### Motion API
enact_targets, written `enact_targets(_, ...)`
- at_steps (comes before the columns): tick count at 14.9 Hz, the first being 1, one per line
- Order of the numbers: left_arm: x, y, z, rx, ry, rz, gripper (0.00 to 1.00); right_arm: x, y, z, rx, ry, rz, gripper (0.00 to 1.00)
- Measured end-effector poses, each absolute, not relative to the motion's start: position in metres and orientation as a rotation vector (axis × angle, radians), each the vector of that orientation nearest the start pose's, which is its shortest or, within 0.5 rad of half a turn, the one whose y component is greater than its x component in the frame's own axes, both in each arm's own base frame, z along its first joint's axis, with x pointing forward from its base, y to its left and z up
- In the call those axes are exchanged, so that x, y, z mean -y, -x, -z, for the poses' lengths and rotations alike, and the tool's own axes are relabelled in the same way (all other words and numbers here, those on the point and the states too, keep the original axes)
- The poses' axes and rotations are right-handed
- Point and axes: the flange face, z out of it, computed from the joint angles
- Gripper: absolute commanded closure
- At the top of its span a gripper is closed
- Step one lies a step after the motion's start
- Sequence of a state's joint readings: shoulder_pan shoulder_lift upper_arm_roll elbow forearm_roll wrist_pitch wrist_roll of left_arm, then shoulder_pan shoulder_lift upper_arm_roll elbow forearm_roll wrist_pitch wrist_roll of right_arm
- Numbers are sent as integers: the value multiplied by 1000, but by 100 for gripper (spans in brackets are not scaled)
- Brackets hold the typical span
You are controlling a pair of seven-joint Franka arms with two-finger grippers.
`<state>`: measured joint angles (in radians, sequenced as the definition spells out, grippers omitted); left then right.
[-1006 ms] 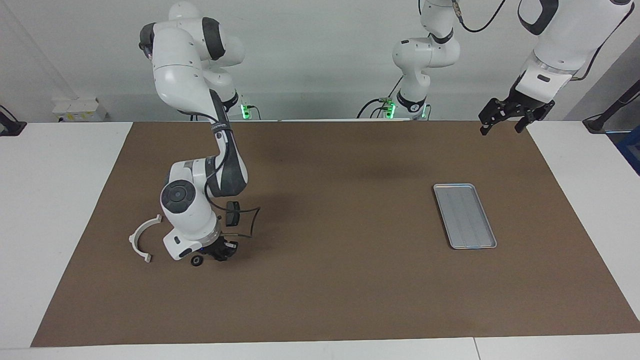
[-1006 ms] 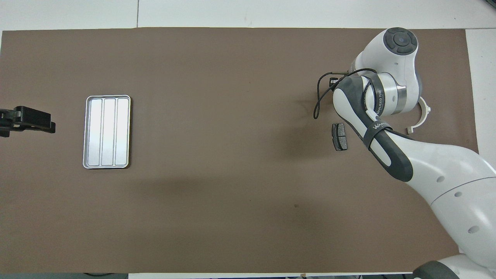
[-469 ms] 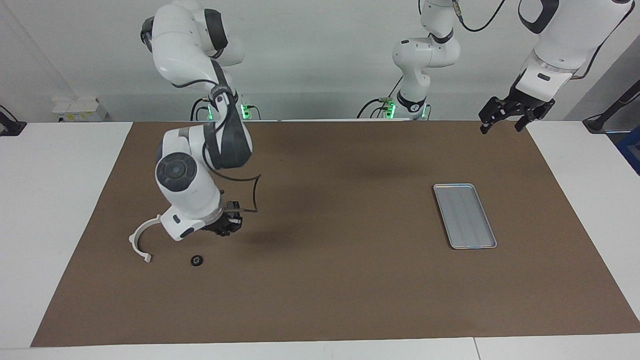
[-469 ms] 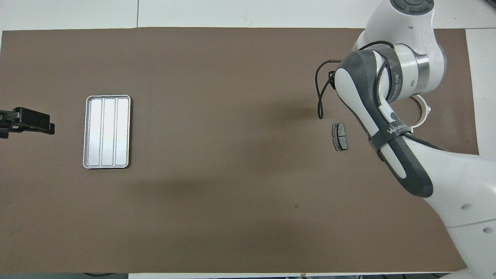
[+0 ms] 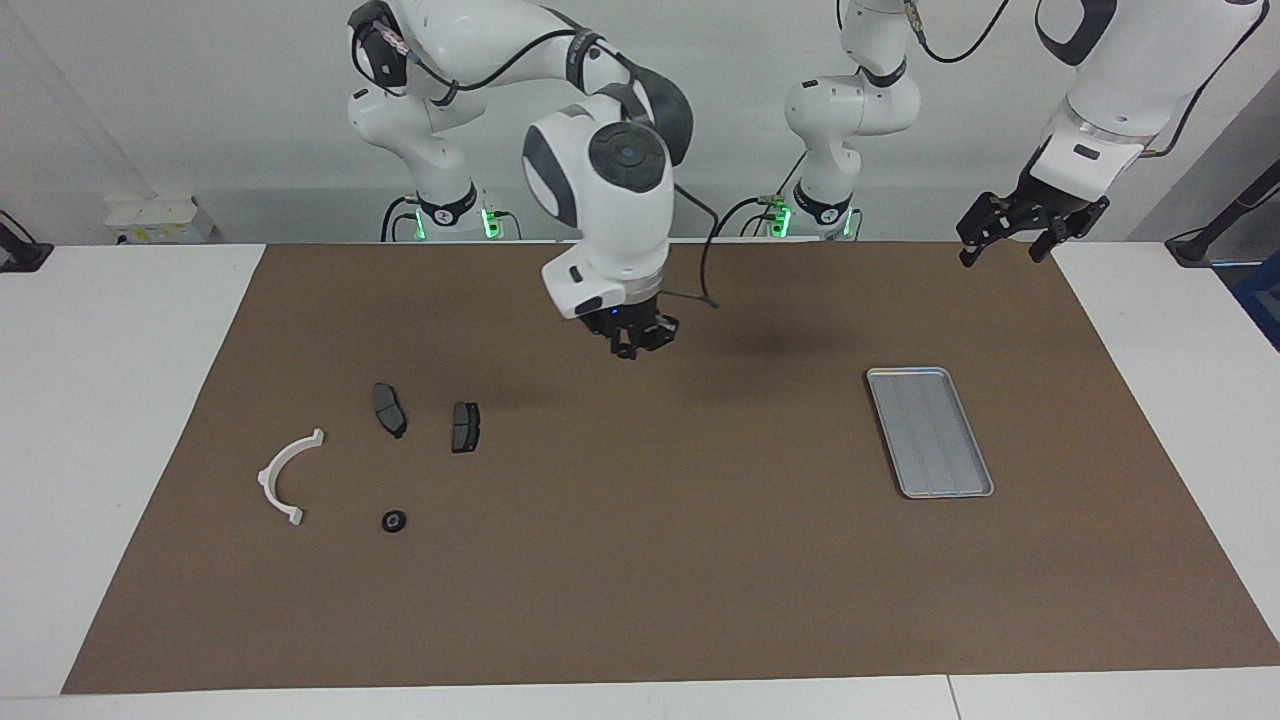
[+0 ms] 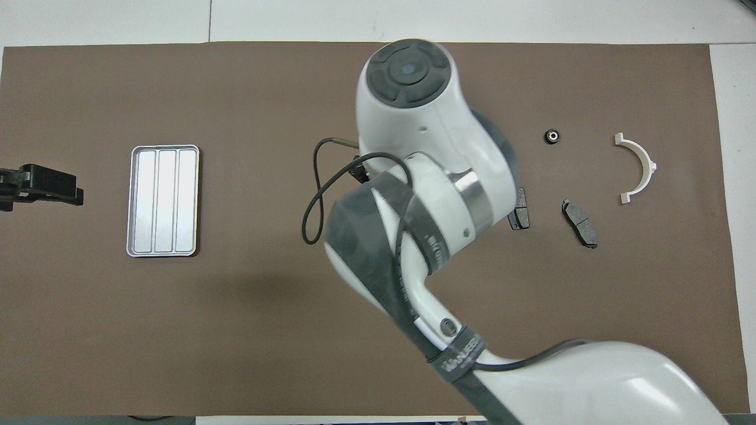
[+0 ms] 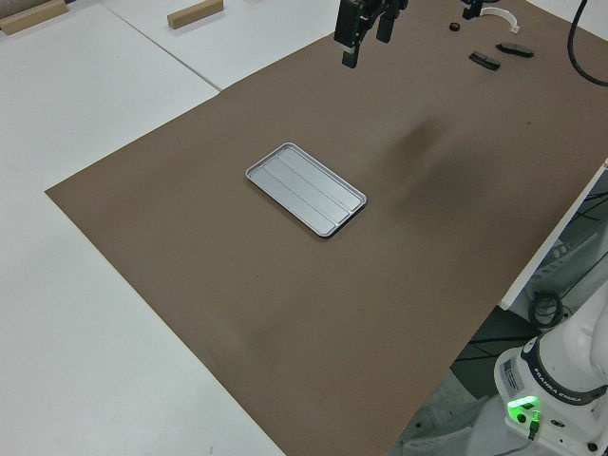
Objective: Pick bearing gear from pile to tray
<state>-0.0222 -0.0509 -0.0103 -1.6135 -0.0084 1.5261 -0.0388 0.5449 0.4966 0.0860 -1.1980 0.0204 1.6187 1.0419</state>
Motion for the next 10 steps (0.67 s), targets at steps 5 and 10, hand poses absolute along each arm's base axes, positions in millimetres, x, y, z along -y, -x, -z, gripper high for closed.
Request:
enact_targets(5, 13, -528, -615, 25, 3146, -102, 0, -448, -542, -442, -774, 3049, -129, 100)
enact_targets(10, 11, -528, -605, 30, 3149, -26, 0, -469, -549, -348, -833, 3030, -121, 100)
